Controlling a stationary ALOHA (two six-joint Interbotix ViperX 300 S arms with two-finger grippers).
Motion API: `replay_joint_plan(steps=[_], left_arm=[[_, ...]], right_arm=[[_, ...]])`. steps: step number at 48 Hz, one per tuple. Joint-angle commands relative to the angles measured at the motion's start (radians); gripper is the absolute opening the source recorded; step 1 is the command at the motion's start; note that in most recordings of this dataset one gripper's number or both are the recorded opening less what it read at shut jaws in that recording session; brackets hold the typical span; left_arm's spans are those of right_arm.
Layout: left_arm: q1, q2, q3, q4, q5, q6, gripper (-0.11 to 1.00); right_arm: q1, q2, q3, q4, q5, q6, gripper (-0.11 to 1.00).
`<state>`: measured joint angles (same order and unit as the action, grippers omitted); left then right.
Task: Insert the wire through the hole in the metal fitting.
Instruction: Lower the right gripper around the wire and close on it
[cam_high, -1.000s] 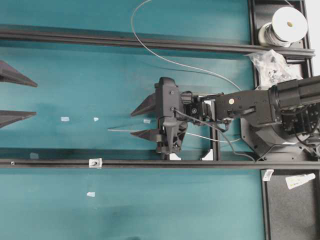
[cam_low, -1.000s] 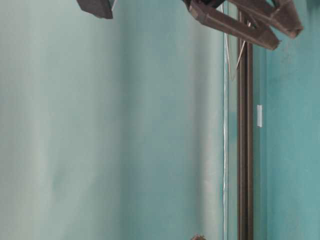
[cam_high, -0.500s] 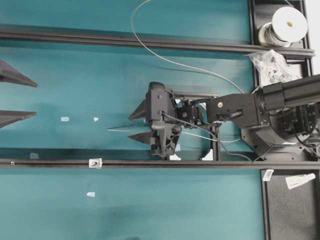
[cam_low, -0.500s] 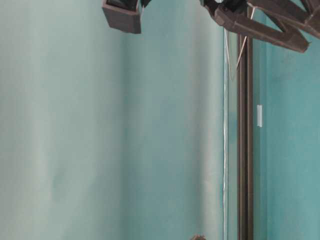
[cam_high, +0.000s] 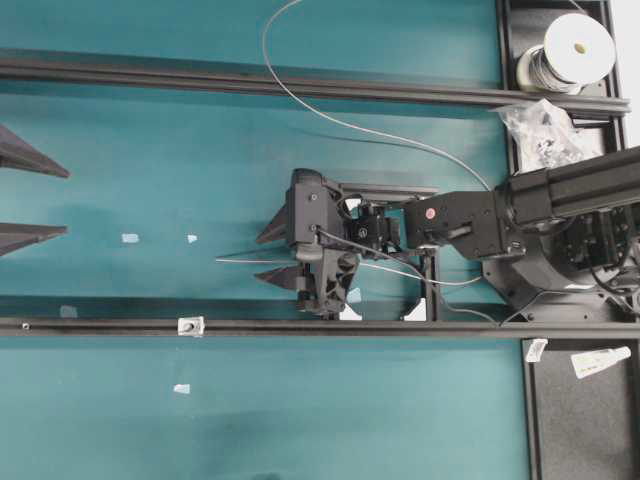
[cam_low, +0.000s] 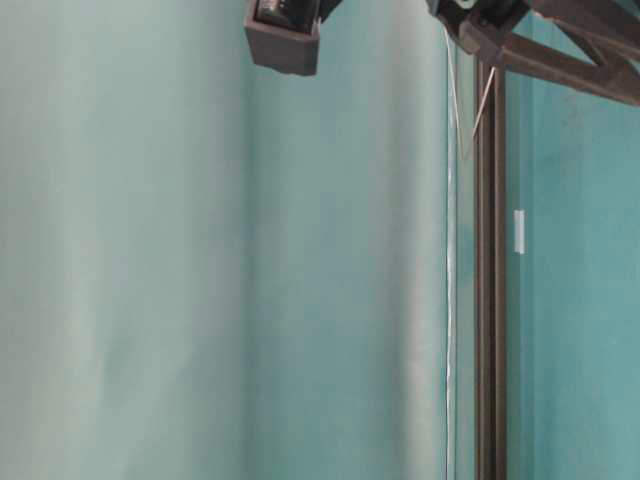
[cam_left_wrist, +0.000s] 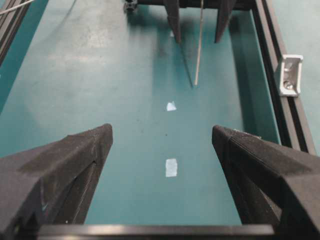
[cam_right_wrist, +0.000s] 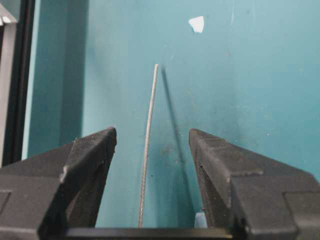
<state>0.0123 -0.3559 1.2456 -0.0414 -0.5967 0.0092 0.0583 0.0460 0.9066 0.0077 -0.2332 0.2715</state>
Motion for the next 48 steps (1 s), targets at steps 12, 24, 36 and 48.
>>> replay_joint_plan(steps=[12, 24, 36, 48], left_arm=[[-0.002, -0.003, -0.006, 0.000, -0.005, 0.000, 0.67], [-0.002, -0.005, -0.006, 0.000, -0.005, 0.000, 0.67], [-0.002, -0.005, -0.009, -0.002, -0.005, 0.000, 0.67], [-0.002, -0.003, -0.011, -0.002, -0.003, 0.000, 0.67]], right_arm=[[-0.015, 0.000, 0.002, 0.000, -0.064, 0.002, 0.63], [-0.017, 0.006, 0.005, 0.000, -0.064, 0.002, 0.63], [-0.015, 0.011, 0.008, 0.000, -0.063, 0.002, 0.63], [-0.017, 0.018, 0.005, 0.000, -0.063, 0.002, 0.62]])
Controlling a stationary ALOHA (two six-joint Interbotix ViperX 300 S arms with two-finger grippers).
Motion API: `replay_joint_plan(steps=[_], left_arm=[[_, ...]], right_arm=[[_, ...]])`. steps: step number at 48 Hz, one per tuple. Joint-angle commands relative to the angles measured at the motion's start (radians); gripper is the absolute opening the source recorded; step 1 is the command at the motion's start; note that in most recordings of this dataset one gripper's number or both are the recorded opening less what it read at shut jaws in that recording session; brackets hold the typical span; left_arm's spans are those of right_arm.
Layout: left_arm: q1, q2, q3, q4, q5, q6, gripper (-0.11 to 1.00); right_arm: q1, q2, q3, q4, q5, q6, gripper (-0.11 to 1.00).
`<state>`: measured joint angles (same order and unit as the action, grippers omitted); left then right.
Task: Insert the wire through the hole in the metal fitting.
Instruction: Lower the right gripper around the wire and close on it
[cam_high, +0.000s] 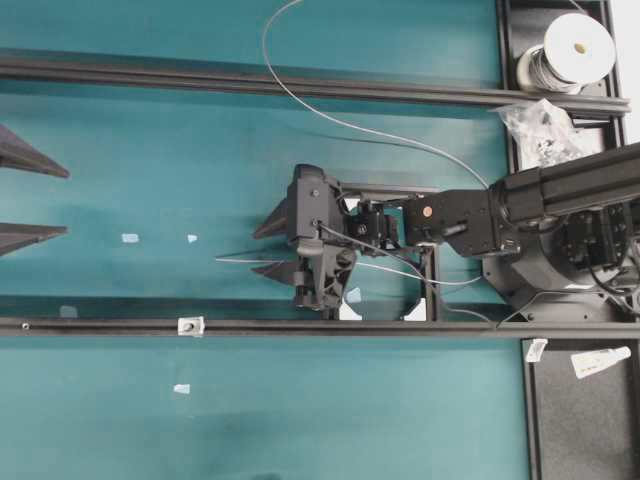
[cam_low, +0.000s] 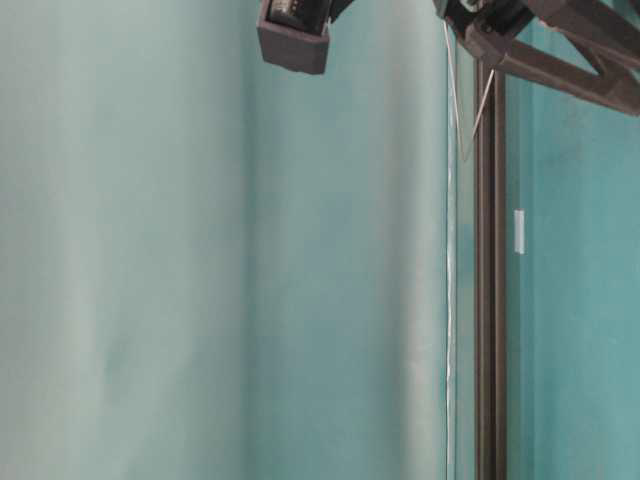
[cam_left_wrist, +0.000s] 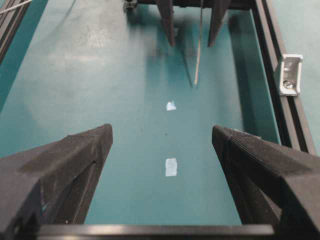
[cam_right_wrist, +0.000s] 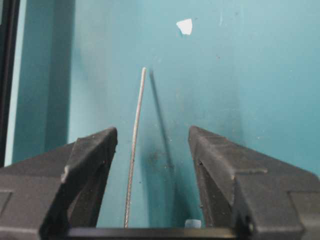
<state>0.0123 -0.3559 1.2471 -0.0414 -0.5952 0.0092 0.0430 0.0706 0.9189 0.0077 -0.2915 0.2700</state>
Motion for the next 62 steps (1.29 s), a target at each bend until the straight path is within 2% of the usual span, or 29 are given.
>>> replay_joint_plan(steps=[1, 5, 15, 17, 44, 49, 54, 62], left_arm=[[-0.002, -0.005, -0.011, 0.000, -0.005, 0.000, 0.67], [-0.002, -0.005, -0.009, 0.000, -0.005, 0.000, 0.67], [-0.002, -0.005, -0.011, 0.000, -0.003, 0.000, 0.67], [-0.002, -0.003, -0.011, 0.000, -0.003, 0.000, 0.67], [-0.002, -0.005, -0.011, 0.000, -0.003, 0.000, 0.67], [-0.002, -0.005, -0.012, -0.002, -0.003, 0.000, 0.67], [0.000, -0.003, -0.012, -0.002, -0.003, 0.000, 0.67], [0.000, -0.005, -0.012, 0.000, -0.003, 0.000, 0.67]], right_arm=[[-0.002, -0.006, -0.008, 0.000, -0.005, 0.003, 0.62], [0.000, -0.006, -0.006, 0.000, -0.005, 0.003, 0.59], [0.000, -0.006, -0.011, 0.000, 0.029, 0.003, 0.18], [0.000, -0.006, -0.012, 0.000, 0.037, 0.003, 0.14], [-0.002, -0.006, -0.017, 0.000, 0.052, 0.002, 0.12], [0.000, -0.006, -0.017, -0.002, 0.052, -0.002, 0.09], [0.000, -0.006, -0.017, -0.003, 0.048, -0.002, 0.00], [-0.002, -0.009, -0.021, -0.009, 0.049, -0.003, -0.01]])
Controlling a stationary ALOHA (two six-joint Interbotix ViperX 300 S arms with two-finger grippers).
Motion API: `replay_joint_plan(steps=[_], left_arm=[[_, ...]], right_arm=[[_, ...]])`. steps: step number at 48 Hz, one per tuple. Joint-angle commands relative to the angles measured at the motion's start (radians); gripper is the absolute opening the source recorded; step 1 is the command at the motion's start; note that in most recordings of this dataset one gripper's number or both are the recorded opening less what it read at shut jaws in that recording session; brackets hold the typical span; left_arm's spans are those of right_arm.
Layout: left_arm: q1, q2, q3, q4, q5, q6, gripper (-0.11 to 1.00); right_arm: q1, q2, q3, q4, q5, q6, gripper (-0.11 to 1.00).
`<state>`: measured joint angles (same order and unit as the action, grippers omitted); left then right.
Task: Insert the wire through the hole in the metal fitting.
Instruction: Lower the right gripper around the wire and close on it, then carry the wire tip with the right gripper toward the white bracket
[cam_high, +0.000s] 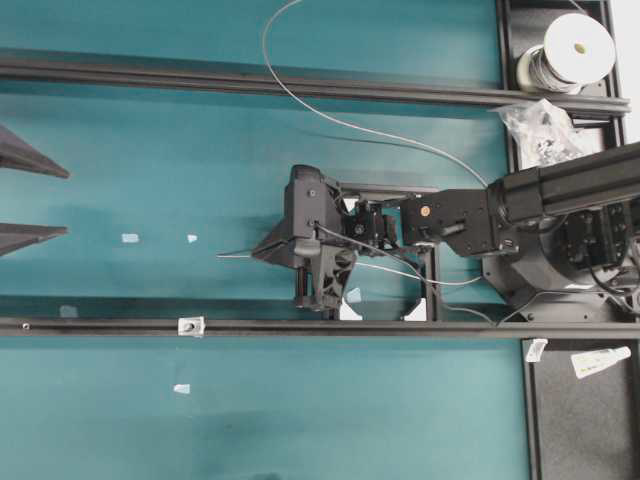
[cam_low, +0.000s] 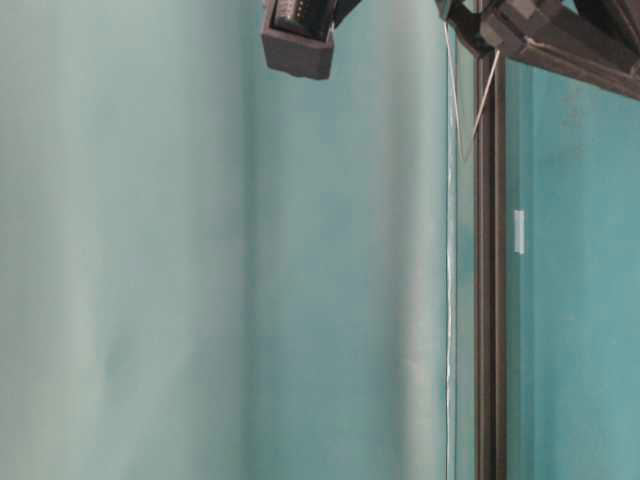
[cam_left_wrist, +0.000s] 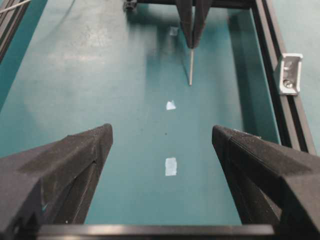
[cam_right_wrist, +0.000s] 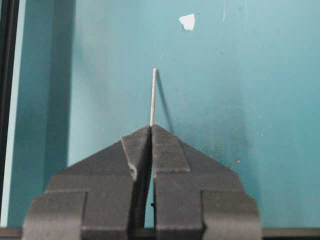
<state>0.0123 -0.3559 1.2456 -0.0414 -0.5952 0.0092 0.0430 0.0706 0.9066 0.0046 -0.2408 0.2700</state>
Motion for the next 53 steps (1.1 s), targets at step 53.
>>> replay_joint_plan(steps=[53], left_arm=[[0.000, -0.005, -0.035, -0.002, 0.017, 0.000, 0.67]], right_arm=[[-0.005, -0.242, -0.003, -0.009, 0.071, -0.077, -0.01]])
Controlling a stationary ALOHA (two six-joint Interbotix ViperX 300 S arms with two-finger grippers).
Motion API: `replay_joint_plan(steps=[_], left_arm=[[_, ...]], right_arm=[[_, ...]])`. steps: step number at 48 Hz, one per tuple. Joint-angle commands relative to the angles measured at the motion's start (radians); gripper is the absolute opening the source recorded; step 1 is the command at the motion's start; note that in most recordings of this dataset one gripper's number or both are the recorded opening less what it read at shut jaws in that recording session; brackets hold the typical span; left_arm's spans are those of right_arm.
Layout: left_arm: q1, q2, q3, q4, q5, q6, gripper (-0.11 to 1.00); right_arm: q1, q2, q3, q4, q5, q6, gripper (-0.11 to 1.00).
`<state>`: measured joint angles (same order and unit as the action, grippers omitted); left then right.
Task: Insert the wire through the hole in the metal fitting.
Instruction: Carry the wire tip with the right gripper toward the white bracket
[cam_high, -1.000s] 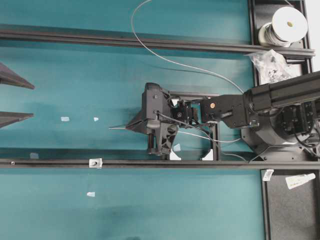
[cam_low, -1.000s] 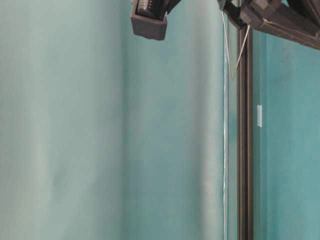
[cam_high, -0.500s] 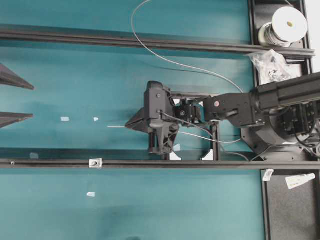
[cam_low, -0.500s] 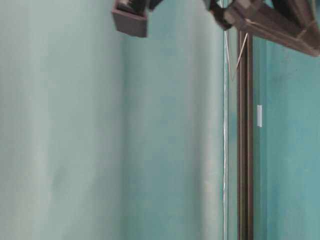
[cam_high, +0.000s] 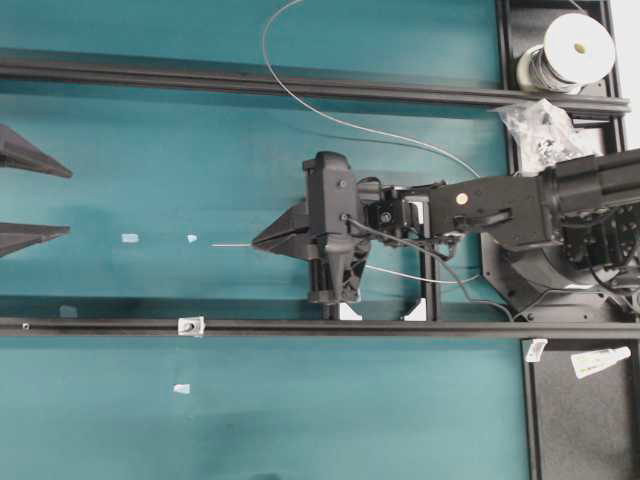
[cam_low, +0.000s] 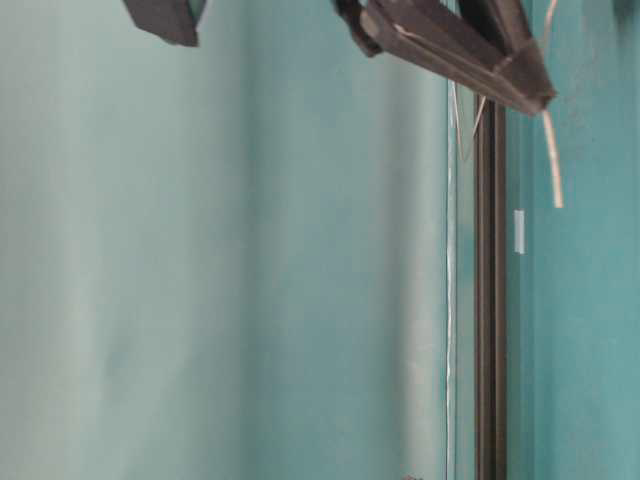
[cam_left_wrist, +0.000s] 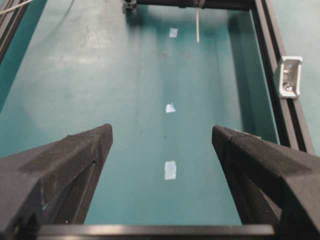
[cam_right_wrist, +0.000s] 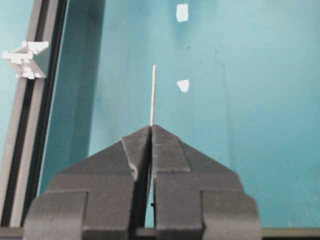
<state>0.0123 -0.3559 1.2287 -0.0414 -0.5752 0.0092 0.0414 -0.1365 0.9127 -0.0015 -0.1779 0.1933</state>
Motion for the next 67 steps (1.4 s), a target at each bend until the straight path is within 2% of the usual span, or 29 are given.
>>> replay_joint_plan(steps=[1, 15, 30, 39, 49, 59, 67], left_arm=[[0.000, -0.005, -0.018, 0.000, -0.005, 0.002, 0.67], [-0.002, -0.006, -0.028, -0.002, 0.003, 0.002, 0.67], [0.000, -0.005, -0.040, -0.002, 0.003, 0.003, 0.67], [-0.011, -0.005, -0.031, -0.002, -0.025, 0.005, 0.67], [-0.037, -0.003, -0.017, -0.005, -0.098, 0.002, 0.67], [-0.067, -0.002, -0.011, -0.011, -0.129, 0.000, 0.67], [-0.098, -0.002, -0.012, -0.012, -0.129, -0.002, 0.67]], right_arm=[[-0.003, -0.041, -0.009, -0.003, 0.012, 0.000, -0.01], [-0.003, -0.120, -0.017, -0.035, 0.098, -0.002, -0.01], [-0.003, -0.146, -0.002, -0.038, 0.089, 0.005, -0.01], [0.005, -0.146, 0.040, -0.032, -0.017, 0.011, -0.01], [0.021, -0.146, 0.087, 0.008, -0.150, 0.012, -0.01], [0.089, -0.138, 0.094, 0.034, -0.233, 0.012, -0.01], [0.143, -0.087, 0.098, 0.097, -0.308, 0.008, -0.01]])
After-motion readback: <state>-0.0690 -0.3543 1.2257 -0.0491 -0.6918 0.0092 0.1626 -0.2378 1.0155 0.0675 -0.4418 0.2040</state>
